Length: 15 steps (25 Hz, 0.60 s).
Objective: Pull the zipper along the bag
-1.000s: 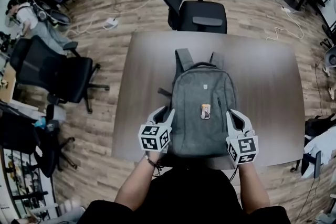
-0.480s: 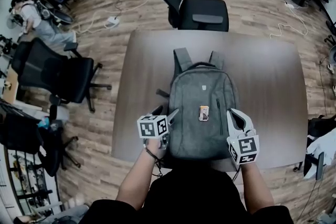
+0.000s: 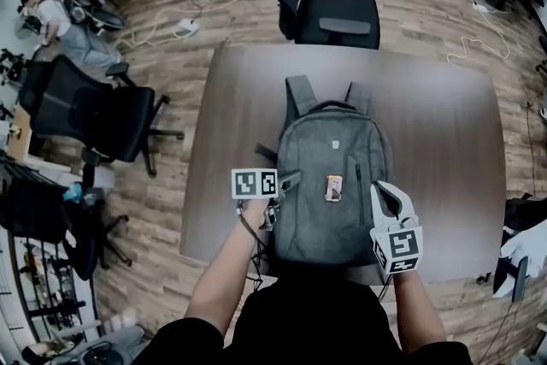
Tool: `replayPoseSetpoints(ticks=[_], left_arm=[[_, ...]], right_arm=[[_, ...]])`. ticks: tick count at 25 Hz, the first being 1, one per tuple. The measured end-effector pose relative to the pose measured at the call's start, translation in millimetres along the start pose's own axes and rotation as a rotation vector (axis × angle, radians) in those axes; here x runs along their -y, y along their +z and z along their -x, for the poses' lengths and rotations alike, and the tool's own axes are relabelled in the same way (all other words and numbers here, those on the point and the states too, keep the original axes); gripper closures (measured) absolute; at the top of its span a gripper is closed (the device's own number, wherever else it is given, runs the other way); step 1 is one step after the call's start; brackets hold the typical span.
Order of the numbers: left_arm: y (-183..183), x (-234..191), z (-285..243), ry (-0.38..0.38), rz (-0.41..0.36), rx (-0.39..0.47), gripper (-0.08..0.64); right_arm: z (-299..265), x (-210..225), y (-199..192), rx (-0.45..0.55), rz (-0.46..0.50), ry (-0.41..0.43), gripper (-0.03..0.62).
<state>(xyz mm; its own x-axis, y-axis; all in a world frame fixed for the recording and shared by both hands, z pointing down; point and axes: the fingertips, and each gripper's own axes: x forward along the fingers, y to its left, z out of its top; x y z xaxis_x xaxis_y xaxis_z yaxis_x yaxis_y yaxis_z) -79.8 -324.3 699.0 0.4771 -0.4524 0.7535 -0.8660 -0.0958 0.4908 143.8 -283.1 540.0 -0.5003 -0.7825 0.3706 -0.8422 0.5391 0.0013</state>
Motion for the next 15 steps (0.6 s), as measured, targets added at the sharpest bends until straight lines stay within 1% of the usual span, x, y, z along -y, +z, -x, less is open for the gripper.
replayPoseSetpoints(ticks=[2, 6, 7, 9, 12, 15], left_arm=[[3, 2, -5, -0.039, 0.021, -0.006, 0.101], [-4, 8, -17, -0.093, 0.064, -0.062, 0.119], [-6, 11, -21, -0.106, 0.08, -0.074, 0.143], [-9, 16, -26, -0.122, 0.095, -0.088, 0.22], [-10, 19, -29, -0.13, 0.084, -0.101, 0.246], [-11, 23, -30, -0.162, 0.09, -0.108, 0.278]], right_arm=[[0, 3, -1, -0.004, -0.005, -0.004, 0.588], [3, 6, -2, -0.003, -0.02, -0.012, 0.589], [3, 6, -1, -0.002, -0.019, -0.011, 0.588], [3, 7, -1, 0.001, -0.02, -0.007, 0.588], [4, 7, -1, 0.004, -0.029, -0.005, 0.588], [5, 8, -2, 0.002, -0.033, -0.005, 0.588]])
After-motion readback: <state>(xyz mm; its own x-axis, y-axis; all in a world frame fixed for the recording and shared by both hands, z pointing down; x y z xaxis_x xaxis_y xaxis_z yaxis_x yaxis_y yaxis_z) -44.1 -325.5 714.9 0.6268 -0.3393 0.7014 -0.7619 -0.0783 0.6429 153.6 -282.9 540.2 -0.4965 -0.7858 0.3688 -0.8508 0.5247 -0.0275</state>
